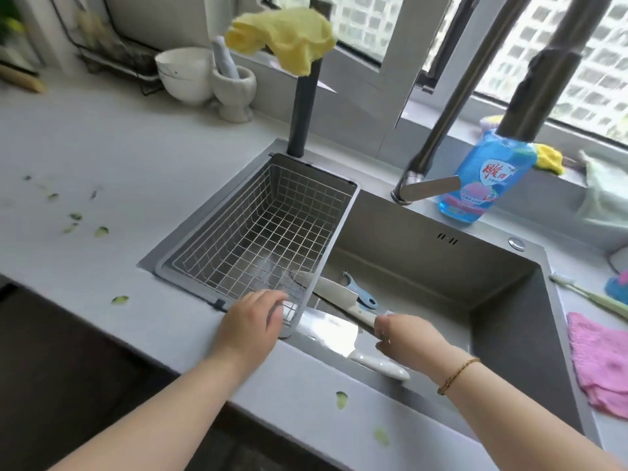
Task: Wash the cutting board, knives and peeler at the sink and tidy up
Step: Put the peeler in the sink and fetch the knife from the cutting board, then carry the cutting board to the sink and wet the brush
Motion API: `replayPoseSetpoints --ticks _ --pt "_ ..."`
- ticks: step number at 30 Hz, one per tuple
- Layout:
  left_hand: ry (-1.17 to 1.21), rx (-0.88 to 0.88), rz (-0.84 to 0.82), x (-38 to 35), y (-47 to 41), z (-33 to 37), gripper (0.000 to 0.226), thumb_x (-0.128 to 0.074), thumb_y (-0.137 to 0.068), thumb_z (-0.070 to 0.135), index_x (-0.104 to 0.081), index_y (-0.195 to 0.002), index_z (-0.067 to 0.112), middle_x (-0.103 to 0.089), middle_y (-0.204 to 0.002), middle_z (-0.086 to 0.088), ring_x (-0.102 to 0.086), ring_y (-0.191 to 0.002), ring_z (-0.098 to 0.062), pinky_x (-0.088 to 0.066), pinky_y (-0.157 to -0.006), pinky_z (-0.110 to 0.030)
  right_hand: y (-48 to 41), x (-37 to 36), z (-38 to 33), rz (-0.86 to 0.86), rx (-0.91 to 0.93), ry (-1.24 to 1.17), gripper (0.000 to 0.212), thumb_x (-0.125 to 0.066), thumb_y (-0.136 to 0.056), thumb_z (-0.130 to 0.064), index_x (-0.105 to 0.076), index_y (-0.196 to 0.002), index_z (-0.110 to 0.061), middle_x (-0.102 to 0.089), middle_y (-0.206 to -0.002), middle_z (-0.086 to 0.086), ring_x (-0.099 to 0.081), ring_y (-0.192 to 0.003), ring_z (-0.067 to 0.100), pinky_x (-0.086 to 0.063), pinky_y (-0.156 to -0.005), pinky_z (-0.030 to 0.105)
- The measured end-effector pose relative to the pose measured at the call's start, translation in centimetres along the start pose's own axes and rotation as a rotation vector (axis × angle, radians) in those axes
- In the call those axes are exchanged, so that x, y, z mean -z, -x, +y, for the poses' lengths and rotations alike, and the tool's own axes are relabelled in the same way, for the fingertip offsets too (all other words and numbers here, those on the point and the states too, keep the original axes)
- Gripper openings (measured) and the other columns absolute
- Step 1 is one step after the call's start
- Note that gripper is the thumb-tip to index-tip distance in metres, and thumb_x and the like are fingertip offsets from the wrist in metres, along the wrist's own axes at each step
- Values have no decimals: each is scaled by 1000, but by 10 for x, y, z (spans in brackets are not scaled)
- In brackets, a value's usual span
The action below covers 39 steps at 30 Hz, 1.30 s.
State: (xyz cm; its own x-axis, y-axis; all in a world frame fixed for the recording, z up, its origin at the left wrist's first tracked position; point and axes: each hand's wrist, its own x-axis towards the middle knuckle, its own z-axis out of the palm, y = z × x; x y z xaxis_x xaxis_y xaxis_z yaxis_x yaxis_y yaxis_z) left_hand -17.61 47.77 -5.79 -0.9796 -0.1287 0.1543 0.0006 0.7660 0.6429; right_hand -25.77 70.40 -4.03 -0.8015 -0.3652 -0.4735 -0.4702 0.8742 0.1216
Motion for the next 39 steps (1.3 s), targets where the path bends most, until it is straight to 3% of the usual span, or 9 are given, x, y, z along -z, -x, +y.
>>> replayPoseSetpoints --ticks 3,6,9,13,20,24,31,35,39 --pt "23 8 -1 24 17 -15 30 -40 -95 18 -57 -120 14 -57 -122 4 -49 -114 -10 -30 -97 -11 23 33 -38 142 38 -81 25 -46 -92 -30 -53 -111 -16 -60 -112 0 -55 -96 22 -41 -72 27" --pt "23 72 83 71 55 -47 30 -41 -96 18 -54 -123 18 -50 -123 12 -44 -120 -5 -22 -92 -6 39 56 -94 298 117 -171 24 -47 -92 -27 -55 -111 -15 -60 -106 -3 -56 -97 18 -42 -75 25" --pt "49 181 182 130 102 -89 25 -47 -94 18 -59 -116 19 -51 -108 17 -49 -108 -3 -30 -87 -6 45 69 -169 381 219 -261 15 -47 -93 -27 -54 -106 -23 -50 -97 -11 -48 -88 9 -39 -76 18" --pt "19 324 322 209 173 -151 20 -50 -92 14 -63 -106 22 -49 -97 24 -48 -100 -1 -32 -80 -6 43 82 -284 380 336 -315 21 -47 -93 -28 -56 -112 -22 -56 -106 -8 -54 -105 11 -45 -86 22" --pt "-121 588 535 311 293 -248 38 -49 -75 31 -71 -86 2 -70 -92 -10 -67 -87 -28 -42 -75 -24 51 87 -462 450 617 -346 32 -43 -94 -24 -50 -125 -20 -50 -126 -7 -46 -117 10 -36 -90 16" --pt "-254 687 558 333 336 -283 32 -66 -81 9 -64 -112 -1 -62 -120 -14 -58 -112 -32 -41 -96 -37 58 72 -537 434 751 -312 47 -45 -93 -25 -35 -138 -20 -34 -145 -5 -28 -135 13 -23 -108 20" --pt "-213 884 542 359 347 -321 54 -48 -94 28 -34 -140 4 -32 -149 -10 -28 -138 -22 -19 -111 -30 48 59 -584 411 781 -109 62 -39 -93 -45 -18 -146 -21 -8 -156 -5 -6 -144 13 8 -111 22" --pt "-159 904 545 367 333 -334 46 -43 -96 23 -38 -139 6 -38 -145 -12 -33 -134 -26 -25 -107 -31 44 55 -583 389 713 -18 63 -33 -72 -54 -65 -115 -21 -60 -126 -3 -60 -113 13 -32 -105 25" --pt "-380 848 462 381 334 -350 36 -40 -96 12 -52 -130 15 -42 -143 -6 -37 -131 -25 -25 -105 -30 46 58 -578 376 711 34 60 -31 -69 -52 -67 -109 -27 -64 -118 -11 -63 -106 7 -38 -99 25"
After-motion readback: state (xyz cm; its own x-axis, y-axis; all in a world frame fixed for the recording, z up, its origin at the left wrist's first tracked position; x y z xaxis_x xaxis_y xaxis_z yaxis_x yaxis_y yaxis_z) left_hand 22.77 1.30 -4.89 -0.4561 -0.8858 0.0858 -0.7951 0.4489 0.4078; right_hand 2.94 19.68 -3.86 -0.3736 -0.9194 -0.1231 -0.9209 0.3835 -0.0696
